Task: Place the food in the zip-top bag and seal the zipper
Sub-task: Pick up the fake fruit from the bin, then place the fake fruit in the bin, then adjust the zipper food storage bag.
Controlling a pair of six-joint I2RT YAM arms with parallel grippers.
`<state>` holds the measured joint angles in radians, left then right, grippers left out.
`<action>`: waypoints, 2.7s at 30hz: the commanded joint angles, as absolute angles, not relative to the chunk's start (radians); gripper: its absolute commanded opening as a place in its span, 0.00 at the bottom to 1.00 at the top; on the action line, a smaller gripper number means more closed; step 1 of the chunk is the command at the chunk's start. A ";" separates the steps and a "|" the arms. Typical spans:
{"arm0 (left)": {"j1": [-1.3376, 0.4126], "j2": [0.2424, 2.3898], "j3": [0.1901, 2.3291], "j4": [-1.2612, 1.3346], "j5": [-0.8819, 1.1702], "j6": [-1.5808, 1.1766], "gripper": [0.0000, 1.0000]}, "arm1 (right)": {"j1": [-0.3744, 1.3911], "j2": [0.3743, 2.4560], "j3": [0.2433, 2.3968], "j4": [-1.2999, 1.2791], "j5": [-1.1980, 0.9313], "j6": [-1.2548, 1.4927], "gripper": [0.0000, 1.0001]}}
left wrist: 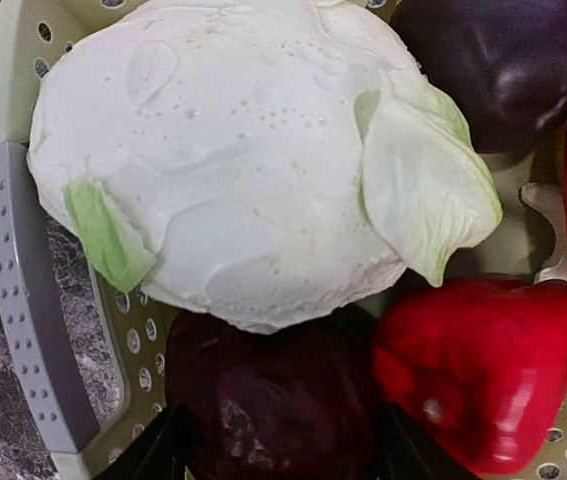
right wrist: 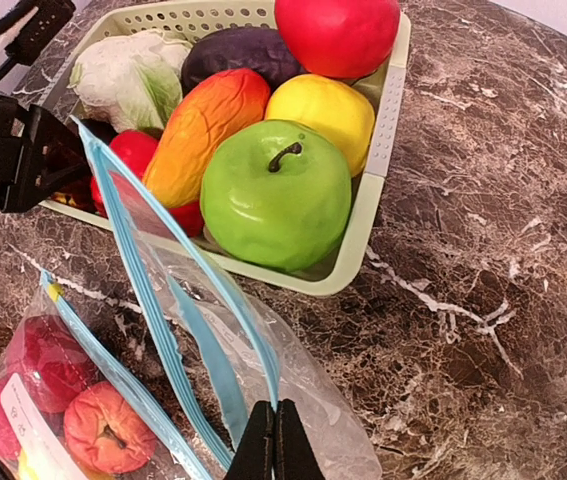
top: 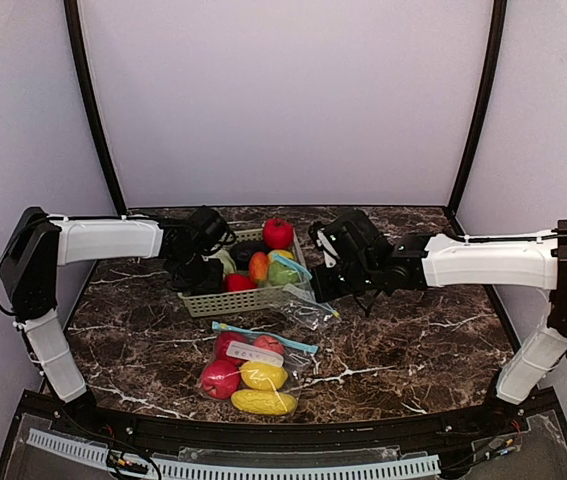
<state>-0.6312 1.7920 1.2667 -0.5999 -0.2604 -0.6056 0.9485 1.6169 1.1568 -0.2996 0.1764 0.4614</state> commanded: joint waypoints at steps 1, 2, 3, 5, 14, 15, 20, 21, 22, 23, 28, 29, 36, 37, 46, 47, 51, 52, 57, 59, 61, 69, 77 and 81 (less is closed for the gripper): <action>-0.624 1.639 1.225 -0.612 -0.267 -0.584 0.46 | 0.943 1.579 1.173 -0.306 0.193 0.456 0.00; -0.624 1.589 1.211 -0.585 -0.263 -0.581 0.46 | 0.942 1.576 1.174 -0.312 0.197 0.456 0.00; -0.624 1.566 1.195 -0.569 -0.245 -0.574 0.46 | 0.942 1.573 1.176 -0.317 0.203 0.456 0.00; -0.624 1.505 1.181 -0.539 -0.214 -0.567 0.46 | 0.943 1.569 1.182 -0.327 0.207 0.456 0.00; -0.624 1.360 1.124 -0.505 -0.092 -0.536 0.46 | 0.943 1.566 1.197 -0.342 0.202 0.459 0.00; -0.624 1.340 1.113 -0.474 -0.055 -0.528 0.46 | 0.943 1.567 1.198 -0.341 0.198 0.459 0.00; -0.624 1.274 1.063 -0.350 0.080 -0.484 0.45 | 0.943 1.581 1.214 -0.340 0.155 0.458 0.00; -0.624 1.266 1.058 -0.340 0.083 -0.480 0.46 | 0.945 1.585 1.219 -0.340 0.150 0.458 0.00; -0.624 1.263 1.058 -0.341 0.076 -0.475 0.45 | 0.945 1.588 1.220 -0.338 0.145 0.459 0.00; -0.624 1.264 1.057 -0.346 0.068 -0.473 0.46 | 0.946 1.591 1.221 -0.336 0.142 0.459 0.00; -0.615 1.322 1.074 -0.455 -0.124 -0.493 0.46 | 0.954 1.605 1.232 -0.332 0.109 0.460 0.00; -0.610 1.337 1.069 -0.470 -0.143 -0.500 0.46 | 0.955 1.606 1.231 -0.332 0.107 0.459 0.00; -0.535 1.408 0.963 -0.331 -0.073 -0.526 0.46 | 0.960 1.611 1.224 -0.334 0.096 0.471 0.00; -0.535 1.419 0.962 -0.330 -0.067 -0.526 0.47 | 0.960 1.613 1.225 -0.334 0.095 0.473 0.00; -0.535 1.431 0.978 -0.346 -0.019 -0.495 0.90 | 0.963 1.634 1.266 -0.361 0.113 0.465 0.00; -0.536 1.413 0.985 -0.353 -0.047 -0.492 0.92 | 0.964 1.633 1.268 -0.363 0.115 0.465 0.00; -0.562 1.269 1.018 -0.415 -0.142 -0.483 0.96 | 0.971 1.604 1.280 -0.366 0.119 0.470 0.00; -0.570 1.251 1.025 -0.426 -0.141 -0.488 0.95 | 0.974 1.599 1.281 -0.365 0.118 0.472 0.00; -0.681 1.175 1.042 -0.300 0.008 -0.581 0.95 | 0.996 1.591 1.307 -0.354 0.099 0.467 0.00; -0.723 1.189 1.054 -0.248 0.060 -0.618 0.97 | 1.007 1.596 1.320 -0.351 0.098 0.461 0.00; -0.761 1.221 1.072 -0.213 0.096 -0.648 0.98 | 1.017 1.598 1.332 -0.348 0.103 0.456 0.00; -0.843 1.354 1.083 -0.065 0.184 -0.725 0.98 | 1.046 1.592 1.350 -0.333 0.118 0.459 0.00; -0.844 1.414 1.091 -0.100 0.109 -0.702 0.94 | 1.063 1.574 1.339 -0.319 0.132 0.444 0.00; -0.845 1.427 1.076 -0.139 0.033 -0.694 0.92 | 1.064 1.568 1.332 -0.310 0.128 0.435 0.00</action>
